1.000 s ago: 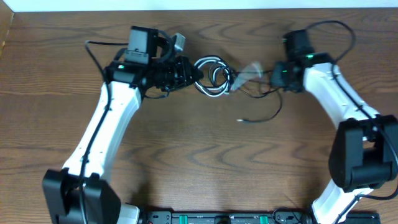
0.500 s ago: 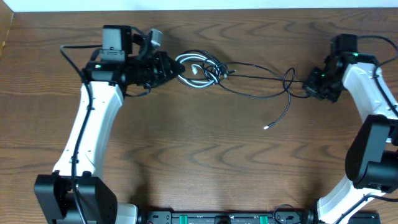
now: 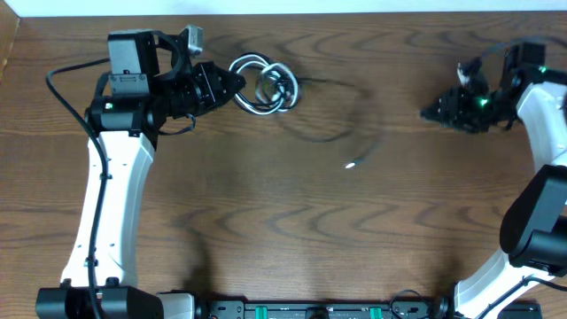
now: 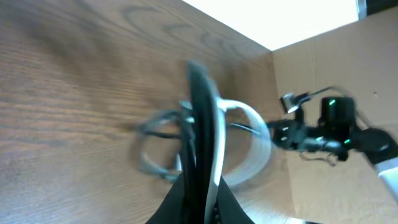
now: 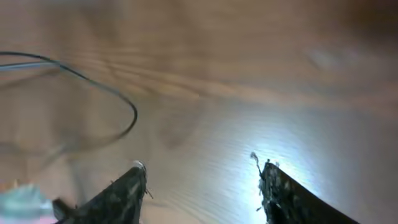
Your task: Untangle cables
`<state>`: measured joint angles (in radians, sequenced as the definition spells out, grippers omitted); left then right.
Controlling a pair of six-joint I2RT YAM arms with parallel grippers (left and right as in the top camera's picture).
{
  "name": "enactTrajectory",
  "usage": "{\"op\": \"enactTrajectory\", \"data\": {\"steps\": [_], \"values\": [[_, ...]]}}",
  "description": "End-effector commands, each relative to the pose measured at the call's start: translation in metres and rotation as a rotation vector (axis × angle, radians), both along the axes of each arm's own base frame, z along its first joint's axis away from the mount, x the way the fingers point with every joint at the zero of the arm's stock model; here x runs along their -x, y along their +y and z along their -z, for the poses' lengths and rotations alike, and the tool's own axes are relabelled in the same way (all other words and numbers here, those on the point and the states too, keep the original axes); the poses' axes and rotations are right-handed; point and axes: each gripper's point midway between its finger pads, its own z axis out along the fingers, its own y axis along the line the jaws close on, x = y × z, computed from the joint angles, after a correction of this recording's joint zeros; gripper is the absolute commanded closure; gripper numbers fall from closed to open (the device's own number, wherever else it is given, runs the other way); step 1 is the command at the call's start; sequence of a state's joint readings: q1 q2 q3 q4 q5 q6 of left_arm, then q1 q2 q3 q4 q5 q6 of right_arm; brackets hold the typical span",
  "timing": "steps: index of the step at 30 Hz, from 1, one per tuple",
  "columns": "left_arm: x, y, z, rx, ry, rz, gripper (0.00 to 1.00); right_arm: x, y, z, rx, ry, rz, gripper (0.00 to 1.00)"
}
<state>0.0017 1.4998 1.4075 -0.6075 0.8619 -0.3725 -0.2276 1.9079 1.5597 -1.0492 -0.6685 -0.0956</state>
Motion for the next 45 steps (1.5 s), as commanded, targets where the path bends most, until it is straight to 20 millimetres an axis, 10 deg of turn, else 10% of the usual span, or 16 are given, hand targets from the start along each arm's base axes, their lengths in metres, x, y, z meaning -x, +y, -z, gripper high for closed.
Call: {"op": "enactTrajectory", "data": {"steps": [1, 22, 39, 45], "values": [[0.009, -0.024, -0.021, -0.002, -0.078, 0.087, 0.93, -0.017, 0.036, -0.049, -0.070, -0.204, -0.183, 0.33], [0.017, -0.045, -0.023, 0.000, -0.090, 0.142, 0.93, -0.005, 0.222, -0.074, -0.144, -0.230, -0.386, 0.20], [0.016, -0.046, -0.023, 0.010, -0.073, 0.132, 0.93, 0.002, 0.279, -0.014, -0.179, -0.040, -0.368, 0.34], [0.013, -0.048, -0.031, 0.050, -0.071, 0.112, 0.93, -0.016, 0.251, 0.031, 0.112, 0.021, -0.134, 0.47]]}}
